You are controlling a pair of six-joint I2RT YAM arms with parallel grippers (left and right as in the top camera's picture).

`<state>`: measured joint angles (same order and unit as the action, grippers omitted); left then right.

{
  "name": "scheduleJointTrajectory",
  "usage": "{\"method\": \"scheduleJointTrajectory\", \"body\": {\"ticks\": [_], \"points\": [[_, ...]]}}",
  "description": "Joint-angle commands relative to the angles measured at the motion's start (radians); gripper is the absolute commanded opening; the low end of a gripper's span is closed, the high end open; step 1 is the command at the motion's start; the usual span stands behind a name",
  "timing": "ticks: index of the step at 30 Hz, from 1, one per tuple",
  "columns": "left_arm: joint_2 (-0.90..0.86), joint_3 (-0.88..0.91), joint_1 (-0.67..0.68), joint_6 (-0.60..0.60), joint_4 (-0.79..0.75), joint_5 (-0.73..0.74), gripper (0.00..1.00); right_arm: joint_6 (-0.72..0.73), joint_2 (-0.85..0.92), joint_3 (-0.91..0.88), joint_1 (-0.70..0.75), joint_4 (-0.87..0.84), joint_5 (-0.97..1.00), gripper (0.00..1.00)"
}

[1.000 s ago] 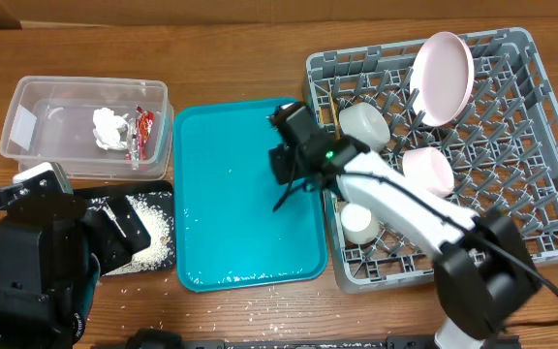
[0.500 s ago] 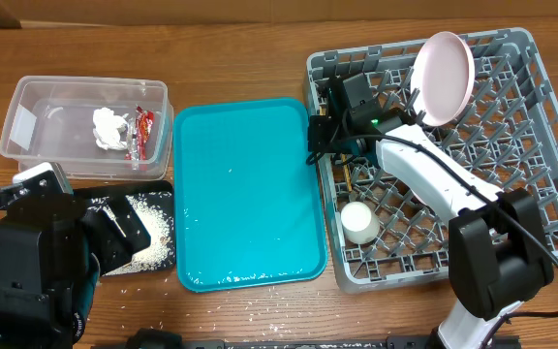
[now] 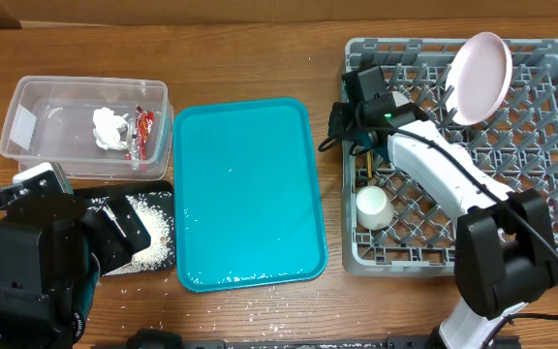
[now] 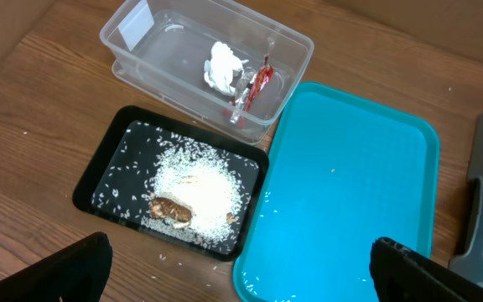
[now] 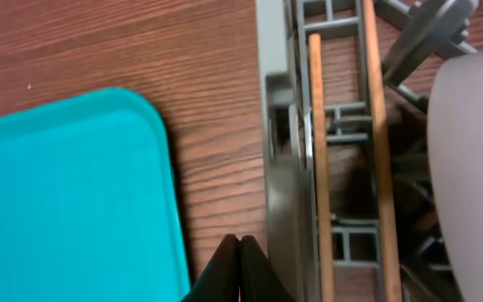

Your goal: Sort waste into correct bins and load items into the dishwasher

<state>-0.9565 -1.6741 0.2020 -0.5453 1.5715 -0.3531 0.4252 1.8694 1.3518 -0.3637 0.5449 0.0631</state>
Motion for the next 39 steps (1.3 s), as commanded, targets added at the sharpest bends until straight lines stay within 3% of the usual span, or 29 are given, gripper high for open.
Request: {"method": "scheduleJointTrajectory", "body": {"ticks": [1, 6, 11, 12, 13, 19, 27, 30, 31, 35, 39], "points": [[0.001, 0.000, -0.005, -0.009, -0.004, -0.016, 1.00, -0.047, -0.014, 0.008, 0.030, 0.055, 0.056, 0.04], [0.001, 0.000, -0.005, -0.009, -0.004, -0.016, 1.00, -0.165, -0.156, 0.077, -0.004, 0.180, -0.164, 0.09], [0.001, 0.000, -0.005, -0.009, -0.004, -0.016, 1.00, -0.167, -0.462, 0.084, -0.078, 0.263, -0.268, 0.18], [0.001, 0.000, -0.005, -0.009, -0.004, -0.016, 1.00, -0.163, -0.539, 0.084, -0.098, 0.284, -0.269, 0.34], [0.001, 0.000, -0.005, -0.009, -0.004, -0.016, 1.00, -0.163, -0.602, 0.084, -0.114, 0.293, -0.290, 1.00], [0.001, 0.000, -0.005, -0.009, -0.004, -0.016, 1.00, -0.175, -0.846, 0.084, -0.138, 0.447, -0.190, 1.00], [0.001, 0.000, -0.005, -0.009, -0.005, -0.016, 1.00, -0.193, -1.052, 0.071, -0.138, 0.664, 0.300, 1.00], [0.001, 0.000, -0.005, -0.009, -0.005, -0.016, 1.00, -0.193, -1.125, -0.013, -0.043, 0.554, 0.307, 1.00], [0.001, 0.000, -0.005, -0.009, -0.004, -0.016, 1.00, -0.194, -1.189, -0.112, 0.045, 0.433, 0.264, 1.00], [0.000, 0.000, -0.005, -0.009, -0.005, -0.016, 1.00, -0.190, -1.327, -0.382, 0.198, 0.210, 0.203, 1.00], [-0.001, 0.000, -0.005, -0.009, -0.004, -0.016, 1.00, -0.190, -1.532, -0.695, 0.257, 0.111, 0.201, 1.00]]}}
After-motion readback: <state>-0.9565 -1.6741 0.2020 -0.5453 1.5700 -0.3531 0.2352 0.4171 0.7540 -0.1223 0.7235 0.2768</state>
